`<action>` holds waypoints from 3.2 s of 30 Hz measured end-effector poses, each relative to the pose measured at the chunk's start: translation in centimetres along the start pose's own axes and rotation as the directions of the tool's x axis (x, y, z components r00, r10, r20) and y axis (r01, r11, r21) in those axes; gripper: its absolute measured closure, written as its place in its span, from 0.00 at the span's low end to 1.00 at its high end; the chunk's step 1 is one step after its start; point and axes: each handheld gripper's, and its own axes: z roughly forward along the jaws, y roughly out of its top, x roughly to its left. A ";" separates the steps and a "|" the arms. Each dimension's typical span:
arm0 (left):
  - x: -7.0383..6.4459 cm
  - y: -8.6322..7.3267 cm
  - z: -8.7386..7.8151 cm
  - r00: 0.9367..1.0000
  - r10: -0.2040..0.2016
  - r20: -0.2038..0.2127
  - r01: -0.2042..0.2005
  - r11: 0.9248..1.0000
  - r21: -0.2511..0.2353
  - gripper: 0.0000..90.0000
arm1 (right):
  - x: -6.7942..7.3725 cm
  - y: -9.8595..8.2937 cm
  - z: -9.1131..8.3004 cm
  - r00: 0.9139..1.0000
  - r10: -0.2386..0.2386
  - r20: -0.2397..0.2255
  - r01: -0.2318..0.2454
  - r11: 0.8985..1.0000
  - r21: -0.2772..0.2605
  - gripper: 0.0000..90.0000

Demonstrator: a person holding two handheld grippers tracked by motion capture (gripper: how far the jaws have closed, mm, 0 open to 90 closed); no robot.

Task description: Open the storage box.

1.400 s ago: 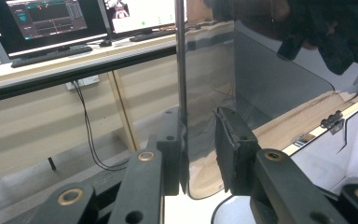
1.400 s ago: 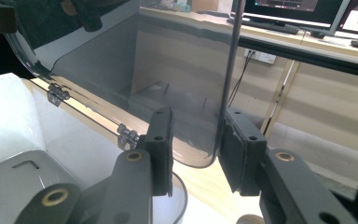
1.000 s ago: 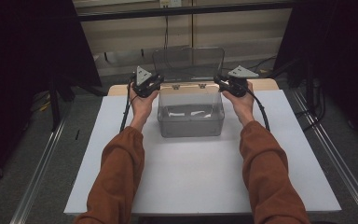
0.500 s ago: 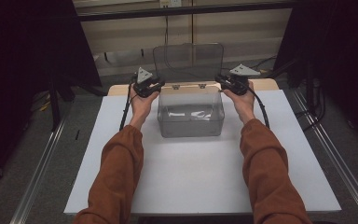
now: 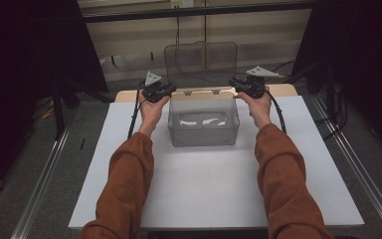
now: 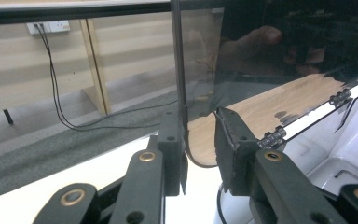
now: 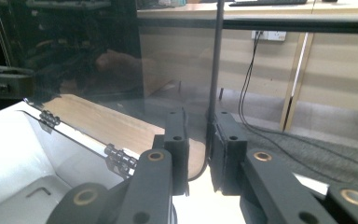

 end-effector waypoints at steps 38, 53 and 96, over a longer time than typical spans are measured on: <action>0.5 1.2 0.4 0.985 -0.172 -0.003 0.171 0.979 0.111 0.81 | -0.7 0.0 1.0 0.953 0.304 0.007 -0.303 0.949 0.090 0.86; 0.8 1.6 0.7 0.977 -0.213 -0.011 0.211 0.963 0.166 0.79 | -0.8 0.3 1.3 0.929 0.370 0.028 -0.370 0.920 0.128 0.86; 1.1 1.7 1.5 0.958 -0.284 -0.036 0.284 0.925 0.251 0.69 | -0.8 0.6 2.3 0.888 0.448 0.102 -0.459 0.865 0.203 0.80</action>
